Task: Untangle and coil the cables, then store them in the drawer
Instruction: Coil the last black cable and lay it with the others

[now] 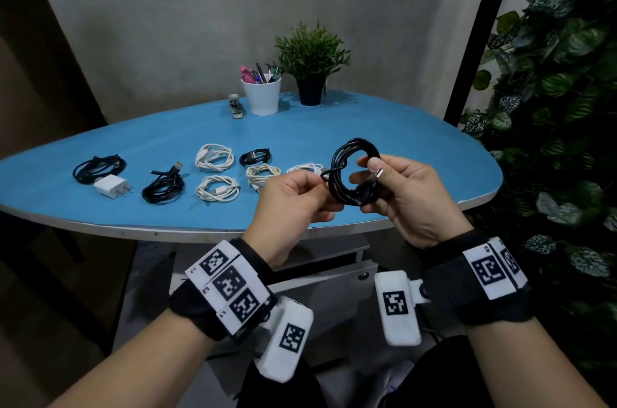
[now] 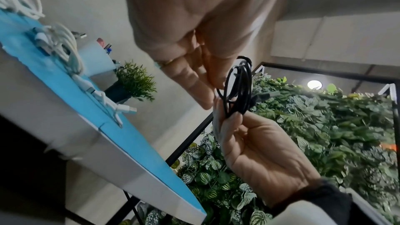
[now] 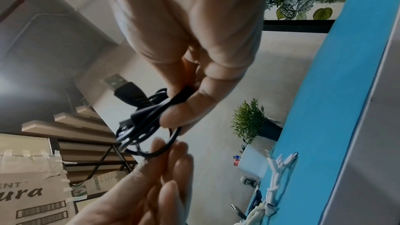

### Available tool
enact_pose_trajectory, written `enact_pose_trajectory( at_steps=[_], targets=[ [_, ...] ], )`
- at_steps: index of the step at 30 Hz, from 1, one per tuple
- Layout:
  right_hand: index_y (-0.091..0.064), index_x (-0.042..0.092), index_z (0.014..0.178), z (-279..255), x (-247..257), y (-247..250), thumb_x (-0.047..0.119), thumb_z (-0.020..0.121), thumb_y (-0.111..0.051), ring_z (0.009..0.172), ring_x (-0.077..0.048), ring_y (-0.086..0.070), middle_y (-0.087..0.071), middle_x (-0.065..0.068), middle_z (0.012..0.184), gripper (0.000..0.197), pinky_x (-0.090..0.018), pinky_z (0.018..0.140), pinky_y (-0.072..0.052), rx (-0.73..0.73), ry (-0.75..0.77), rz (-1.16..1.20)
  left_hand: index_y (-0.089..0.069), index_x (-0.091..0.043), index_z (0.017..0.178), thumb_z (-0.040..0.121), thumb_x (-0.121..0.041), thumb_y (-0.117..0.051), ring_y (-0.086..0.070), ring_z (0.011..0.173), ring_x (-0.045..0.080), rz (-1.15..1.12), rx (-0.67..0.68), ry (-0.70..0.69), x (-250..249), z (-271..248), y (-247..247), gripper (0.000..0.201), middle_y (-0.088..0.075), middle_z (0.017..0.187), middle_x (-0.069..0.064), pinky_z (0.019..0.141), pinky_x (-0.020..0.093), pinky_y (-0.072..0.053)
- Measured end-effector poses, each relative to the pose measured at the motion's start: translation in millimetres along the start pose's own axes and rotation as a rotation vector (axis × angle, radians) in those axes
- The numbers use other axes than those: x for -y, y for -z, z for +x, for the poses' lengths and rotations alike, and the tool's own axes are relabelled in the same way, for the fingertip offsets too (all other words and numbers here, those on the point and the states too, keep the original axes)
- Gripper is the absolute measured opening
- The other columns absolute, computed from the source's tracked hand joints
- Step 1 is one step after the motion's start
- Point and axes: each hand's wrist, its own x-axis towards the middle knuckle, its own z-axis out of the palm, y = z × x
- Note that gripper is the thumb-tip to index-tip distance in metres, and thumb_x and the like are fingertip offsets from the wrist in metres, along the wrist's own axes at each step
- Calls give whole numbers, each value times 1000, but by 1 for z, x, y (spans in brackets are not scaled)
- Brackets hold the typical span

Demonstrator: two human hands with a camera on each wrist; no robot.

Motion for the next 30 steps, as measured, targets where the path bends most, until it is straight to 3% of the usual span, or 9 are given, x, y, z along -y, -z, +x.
enact_pose_trajectory(
  at_steps=[5, 10, 14, 15, 17, 21, 24, 27, 30],
  targets=[
    [-68, 11, 92, 1, -3, -3, 10, 91, -55, 62, -22, -64, -65, -8, 72, 13, -32, 56, -53, -55, 53, -83, -70, -5, 89, 91, -6, -57, -66, 63, 11, 19, 77, 25, 0, -2, -2, 14, -71, 77, 7, 57, 17, -52],
    [-71, 16, 89, 4, -7, -6, 9, 90, -58, 72, -26, -63, -64, -11, 74, 15, -44, 71, -58, -170, 137, -130, -68, -15, 96, 92, -4, -50, -65, 94, 16, -66, 249, 164, -5, -2, 1, 22, -72, 98, 2, 84, 27, -48],
    [-69, 17, 93, 2, -5, -8, 10, 91, -58, 68, -10, -66, -66, -7, 77, 13, -22, 56, -54, -169, 162, -156, -63, -17, 102, 85, -21, -57, -61, 102, 18, -225, 297, 246, -4, -3, 4, 18, -68, 107, 0, 85, 36, -48],
    [-69, 15, 94, 1, -5, -8, 9, 90, -58, 69, -12, -66, -66, -7, 77, 13, -22, 57, -54, -148, 157, -147, -62, -16, 101, 88, -23, -54, -61, 102, 18, -225, 291, 243, -3, -3, 4, 17, -66, 108, 1, 81, 35, -50],
    [-68, 13, 91, 1, -6, -8, 7, 90, -58, 70, -15, -65, -67, -7, 74, 12, -27, 61, -57, -111, 155, -163, -59, -16, 93, 95, -24, -47, -63, 97, 17, -213, 261, 236, -3, -1, 5, 15, -65, 107, 1, 71, 30, -53],
    [-68, 14, 82, 0, -8, -3, 5, 86, -63, 63, -9, -52, -63, -7, 72, 11, -19, 53, -40, 10, 105, -398, -50, -15, 80, 98, -31, -40, -65, 78, 15, -112, 214, 233, -10, 4, 13, 26, -63, 91, 1, 54, 24, -53],
    [-66, 8, 89, -1, -8, -2, 2, 85, -63, 58, -10, -48, -60, -14, 77, 8, -21, 51, -38, 101, 43, -425, -48, -15, 85, 100, -27, -37, -60, 59, 12, 167, 235, 147, -14, 5, 18, 22, -55, 91, 5, 45, 20, -48],
    [-65, 6, 94, -2, -8, -4, 7, 89, -60, 54, -8, -50, -63, -9, 77, 8, -21, 49, -39, 135, 34, -440, -50, -14, 93, 100, -24, -37, -53, 46, 7, 372, 235, 71, -12, 5, 20, 18, -56, 88, 3, 41, 19, -43],
    [-67, 5, 86, -1, -6, -3, 11, 90, -59, 52, -7, -50, -63, -4, 71, 11, -20, 48, -40, 131, 41, -499, -52, -14, 92, 98, -22, -44, -49, 41, 7, 483, 196, 37, -8, 8, 23, 13, -59, 81, -1, 40, 20, -39]
  ],
)
